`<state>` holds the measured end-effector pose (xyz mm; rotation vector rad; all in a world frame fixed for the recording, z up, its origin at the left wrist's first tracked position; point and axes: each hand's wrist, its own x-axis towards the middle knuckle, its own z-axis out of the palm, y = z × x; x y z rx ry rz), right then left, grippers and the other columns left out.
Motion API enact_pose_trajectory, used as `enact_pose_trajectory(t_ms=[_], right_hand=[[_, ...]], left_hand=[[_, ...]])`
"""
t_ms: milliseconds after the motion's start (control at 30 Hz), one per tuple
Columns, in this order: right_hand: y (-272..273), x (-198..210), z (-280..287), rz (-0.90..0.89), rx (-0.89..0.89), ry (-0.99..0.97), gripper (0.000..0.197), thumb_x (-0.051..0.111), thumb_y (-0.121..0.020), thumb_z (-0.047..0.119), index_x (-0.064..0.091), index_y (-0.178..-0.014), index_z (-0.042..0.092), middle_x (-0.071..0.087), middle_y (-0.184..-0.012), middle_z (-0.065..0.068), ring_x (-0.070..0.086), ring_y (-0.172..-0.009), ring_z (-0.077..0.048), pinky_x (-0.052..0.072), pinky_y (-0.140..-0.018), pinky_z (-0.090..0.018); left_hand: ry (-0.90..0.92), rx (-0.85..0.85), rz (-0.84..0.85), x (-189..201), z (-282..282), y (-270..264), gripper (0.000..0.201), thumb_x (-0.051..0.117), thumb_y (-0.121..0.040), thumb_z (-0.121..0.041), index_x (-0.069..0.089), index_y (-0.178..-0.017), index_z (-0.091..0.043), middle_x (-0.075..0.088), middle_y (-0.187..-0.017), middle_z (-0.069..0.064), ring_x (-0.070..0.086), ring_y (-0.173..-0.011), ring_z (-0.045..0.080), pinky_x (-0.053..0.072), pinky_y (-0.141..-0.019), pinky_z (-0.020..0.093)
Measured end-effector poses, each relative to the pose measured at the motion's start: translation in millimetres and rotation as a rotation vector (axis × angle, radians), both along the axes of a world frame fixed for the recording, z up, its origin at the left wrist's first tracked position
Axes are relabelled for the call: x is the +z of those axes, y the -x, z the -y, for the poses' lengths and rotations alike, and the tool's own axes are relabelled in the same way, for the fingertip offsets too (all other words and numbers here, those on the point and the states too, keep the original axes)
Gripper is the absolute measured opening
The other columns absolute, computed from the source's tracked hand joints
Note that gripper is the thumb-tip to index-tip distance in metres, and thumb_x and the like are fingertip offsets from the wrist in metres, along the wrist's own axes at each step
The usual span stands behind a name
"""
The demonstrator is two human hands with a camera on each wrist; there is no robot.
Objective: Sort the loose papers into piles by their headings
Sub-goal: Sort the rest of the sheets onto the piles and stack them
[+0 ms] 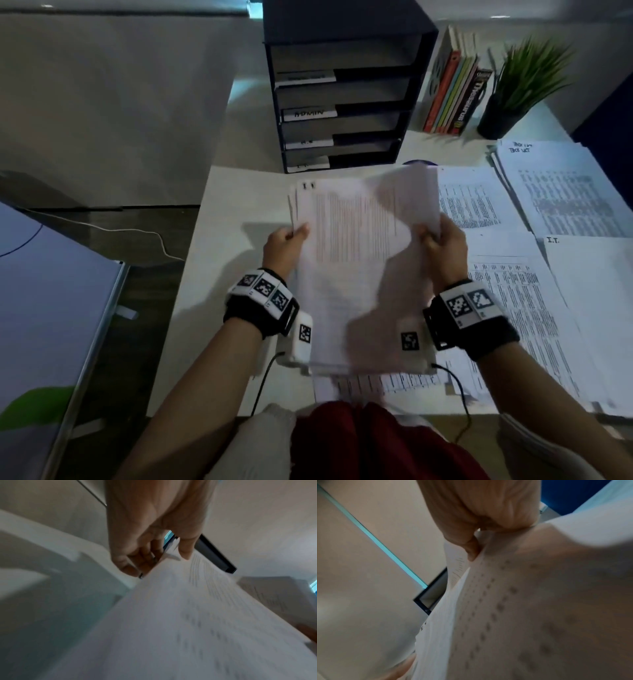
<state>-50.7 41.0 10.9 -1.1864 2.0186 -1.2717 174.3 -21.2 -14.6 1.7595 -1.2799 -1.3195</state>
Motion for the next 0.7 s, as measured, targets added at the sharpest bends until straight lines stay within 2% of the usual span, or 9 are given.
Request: enact_pose_trajectory(t_ms=[33,100,167,233,267,333,467,567,700], right_hand=[[0.6,-9.4,-8.0,-0.02,-0.001,-0.064,0.025,0.046,-0.073,0.023,0.057,-0.081,0.002,0.051,-0.07,-0.012,0.045,-0.068,-0.021,0.027,-0.057,-0.028],[1.0,-24.5,-20.4,-0.047,-0.001,-0.162,0.036,0.039,-0.065,0.025,0.058,-0.08,-0.002,0.051,-0.068,-0.015,0.045,-0.065,-0.023,0.024,-0.05,-0.031],[1.3,-36.2,-27.9,-0.072,0.008,-0.233,0.042,0.032,-0.064,0.024,0.058,-0.083,-0.005,0.053,-0.071,-0.02,0.045,-0.065,-0.025,0.024,-0.047,-0.028],[2.4,-45.5,-31.9,-0.085,0.021,-0.319,0.048,0.032,-0.077,0.017,0.059,-0.108,-0.007,0.058,-0.083,-0.025,0.049,-0.072,-0.031,0.025,-0.053,-0.03],[1.9,-49.0,-32.7,-0.085,0.027,-0.361,0.046,0.035,-0.084,0.008,0.056,-0.124,0.001,0.061,-0.093,-0.027,0.052,-0.077,-0.034,0.027,-0.058,-0.028],[-1.9,-50.7,-32.1,-0.081,0.031,-0.395,0.05,0.038,-0.089,-0.003,0.049,-0.134,0.014,0.063,-0.105,-0.026,0.052,-0.081,-0.032,0.026,-0.061,-0.024],[-10.1,-48.5,-34.0,-0.083,0.053,-0.274,0.057,0.036,-0.078,0.026,0.052,-0.131,0.012,0.056,-0.129,-0.016,0.054,-0.114,-0.031,0.039,-0.092,-0.027],[-10.4,-47.4,-27.5,-0.132,0.06,-0.265,0.041,0.047,-0.09,0.016,0.054,-0.129,0.008,0.048,-0.139,-0.012,0.046,-0.127,-0.027,0.03,-0.105,-0.026],[-6.9,-49.2,-19.3,-0.154,0.048,-0.287,0.033,0.051,-0.091,0.005,0.06,-0.123,0.012,0.049,-0.138,-0.008,0.05,-0.124,-0.023,0.03,-0.103,-0.021]], left_hand=[[-0.08,-0.034,0.119,-8.8,-3.8,0.3,0.046,0.058,-0.081,-0.05,0.063,-0.085,-0.005,0.062,-0.094,0.018,0.058,-0.095,0.03,0.043,-0.091,0.034],[-0.238,-0.096,0.35,-15.7,-15.2,5.4,0.058,0.052,-0.087,-0.049,0.053,-0.123,-0.003,0.042,-0.132,0.023,0.039,-0.124,0.037,0.033,-0.107,0.038],[-0.283,-0.089,0.405,-14.4,-25.4,16.5,0.062,0.051,-0.09,-0.04,0.037,-0.135,-0.001,0.023,-0.14,0.02,0.024,-0.13,0.038,0.026,-0.108,0.039],[-0.297,-0.05,0.381,-14.5,-29.7,28.9,0.065,0.052,-0.089,-0.031,0.025,-0.14,-0.001,0.019,-0.141,0.018,0.023,-0.13,0.038,0.026,-0.107,0.038],[-0.317,-0.029,0.372,-12.9,-32.4,34.0,0.067,0.052,-0.089,-0.026,0.02,-0.141,0.0,0.019,-0.14,0.018,0.025,-0.129,0.038,0.028,-0.106,0.038],[-0.335,0.038,0.345,-10.1,-34.8,39.8,0.068,0.054,-0.087,-0.019,0.015,-0.138,0.003,0.021,-0.139,0.02,0.031,-0.127,0.037,0.032,-0.103,0.038],[-0.286,0.223,0.131,-11.5,-30.9,35.0,0.057,0.057,-0.088,-0.018,0.025,-0.132,0.001,0.038,-0.138,0.02,0.04,-0.125,0.035,0.038,-0.099,0.036],[-0.274,0.219,0.103,-13.9,-24.6,24.6,0.043,0.038,-0.097,-0.03,0.042,-0.129,-0.002,0.051,-0.13,0.018,0.05,-0.115,0.033,0.039,-0.093,0.034],[-0.31,0.208,0.053,-21.4,-26.5,14.1,0.049,0.031,-0.099,-0.035,0.051,-0.124,0.001,0.057,-0.109,0.019,0.054,-0.099,0.027,0.041,-0.093,0.032]])
